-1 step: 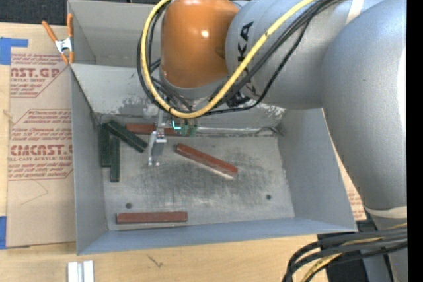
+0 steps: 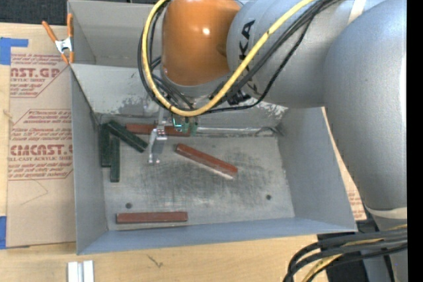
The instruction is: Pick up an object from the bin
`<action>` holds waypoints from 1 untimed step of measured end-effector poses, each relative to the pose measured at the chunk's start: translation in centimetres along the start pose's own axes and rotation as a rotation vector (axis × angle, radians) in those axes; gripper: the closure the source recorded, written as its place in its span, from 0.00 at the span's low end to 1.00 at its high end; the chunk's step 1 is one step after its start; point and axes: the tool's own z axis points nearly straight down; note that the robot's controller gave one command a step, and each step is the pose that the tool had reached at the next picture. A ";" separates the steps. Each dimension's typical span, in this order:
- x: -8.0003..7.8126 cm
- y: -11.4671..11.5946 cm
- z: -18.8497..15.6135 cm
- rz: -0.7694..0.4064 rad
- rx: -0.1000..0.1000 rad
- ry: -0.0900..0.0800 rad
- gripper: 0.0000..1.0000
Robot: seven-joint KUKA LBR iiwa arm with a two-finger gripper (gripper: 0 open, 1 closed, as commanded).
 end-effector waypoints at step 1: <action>-0.1 -0.8 4.9 0.010 -0.002 -0.007 0.00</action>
Offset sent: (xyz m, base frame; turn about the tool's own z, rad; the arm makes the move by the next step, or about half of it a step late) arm -0.0020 -0.0390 -0.0734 0.1108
